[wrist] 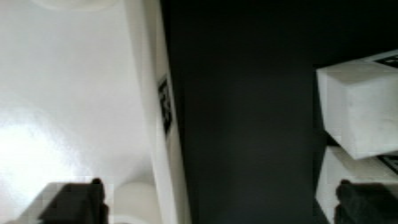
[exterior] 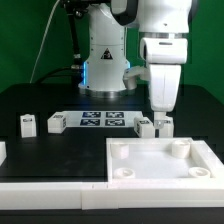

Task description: Assemble one leg

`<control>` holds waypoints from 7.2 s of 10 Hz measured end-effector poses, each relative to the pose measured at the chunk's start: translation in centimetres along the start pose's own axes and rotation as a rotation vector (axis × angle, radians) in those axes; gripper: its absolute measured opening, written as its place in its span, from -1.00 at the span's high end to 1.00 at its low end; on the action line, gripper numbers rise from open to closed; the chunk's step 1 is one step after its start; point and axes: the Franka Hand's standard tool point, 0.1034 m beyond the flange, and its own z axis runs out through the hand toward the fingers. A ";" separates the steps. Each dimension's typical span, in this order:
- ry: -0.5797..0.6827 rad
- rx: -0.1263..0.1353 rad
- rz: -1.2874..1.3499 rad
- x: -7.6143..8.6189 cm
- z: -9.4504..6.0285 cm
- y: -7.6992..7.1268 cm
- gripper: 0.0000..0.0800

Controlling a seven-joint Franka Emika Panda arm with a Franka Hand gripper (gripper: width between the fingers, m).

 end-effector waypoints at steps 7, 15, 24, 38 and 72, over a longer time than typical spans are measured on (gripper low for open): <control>0.013 0.025 0.541 0.3 0.6 -1.1 -0.62; 0.009 0.121 1.537 3.2 1.5 -4.0 -0.62; -0.444 0.506 1.485 1.8 1.3 -5.3 -0.62; -0.825 0.801 1.313 3.8 3.4 -7.9 -0.62; -0.152 0.282 1.454 4.2 -3.6 -1.0 0.28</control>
Offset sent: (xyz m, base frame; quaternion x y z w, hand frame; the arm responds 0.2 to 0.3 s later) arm 0.0000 0.0000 0.0000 0.0000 0.0000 0.1790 0.9838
